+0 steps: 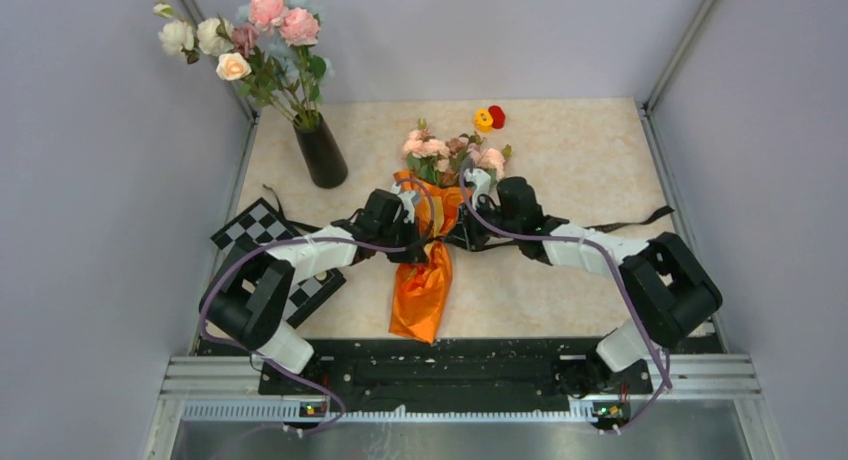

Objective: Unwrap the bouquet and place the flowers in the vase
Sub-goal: Untie the ribbon from the wrapping paper.

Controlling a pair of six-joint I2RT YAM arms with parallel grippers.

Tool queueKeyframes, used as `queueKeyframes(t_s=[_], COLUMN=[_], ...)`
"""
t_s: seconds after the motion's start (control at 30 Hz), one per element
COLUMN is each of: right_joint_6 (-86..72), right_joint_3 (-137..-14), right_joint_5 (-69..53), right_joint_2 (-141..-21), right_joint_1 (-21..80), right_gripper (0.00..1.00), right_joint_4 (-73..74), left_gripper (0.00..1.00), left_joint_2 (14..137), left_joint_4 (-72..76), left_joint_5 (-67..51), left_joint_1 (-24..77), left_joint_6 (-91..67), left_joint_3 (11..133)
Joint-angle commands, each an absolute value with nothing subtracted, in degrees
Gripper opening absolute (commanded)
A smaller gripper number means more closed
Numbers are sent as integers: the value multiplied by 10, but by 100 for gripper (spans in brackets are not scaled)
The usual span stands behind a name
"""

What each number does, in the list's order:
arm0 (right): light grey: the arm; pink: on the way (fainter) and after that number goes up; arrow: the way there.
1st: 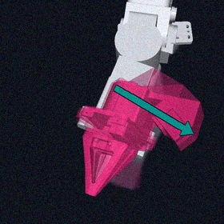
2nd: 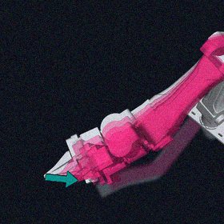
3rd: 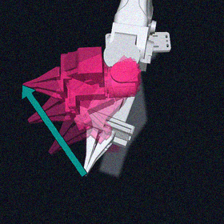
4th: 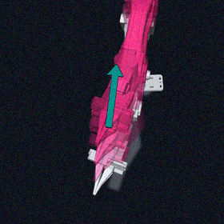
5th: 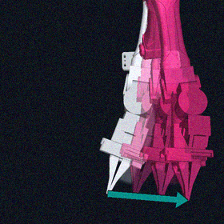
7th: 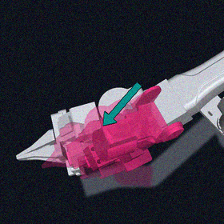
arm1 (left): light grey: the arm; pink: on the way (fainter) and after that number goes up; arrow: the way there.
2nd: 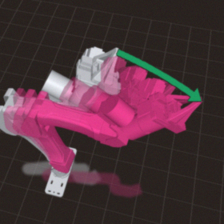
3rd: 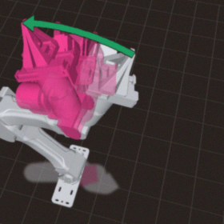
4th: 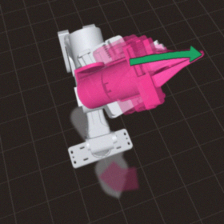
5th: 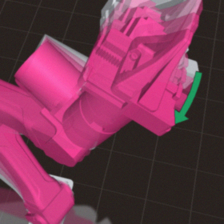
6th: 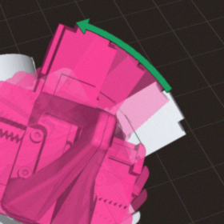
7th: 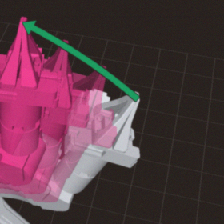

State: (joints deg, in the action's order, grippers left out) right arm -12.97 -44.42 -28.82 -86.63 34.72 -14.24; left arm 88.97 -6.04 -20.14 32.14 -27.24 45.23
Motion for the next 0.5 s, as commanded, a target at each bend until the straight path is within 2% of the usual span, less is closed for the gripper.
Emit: queueKeyframes(t_s=[0.0, 0.47], right_joint_6=[-107, -70], right_joint_3=[-494, -547], right_joint_5=[-315, -279], right_joint_2=[-912, -994], right_joint_1=[368, 377], right_gripper=[28, 24], right_joint_4=[-164, -144], left_gripper=[0, 0], left_joint_2=[872, 879], left_joint_4=[-72, -63], left_joint_5=[-243, -248], left_joint_1=[317, 315], left_joint_6=[-247, -255], left_joint_3=[446, 442])
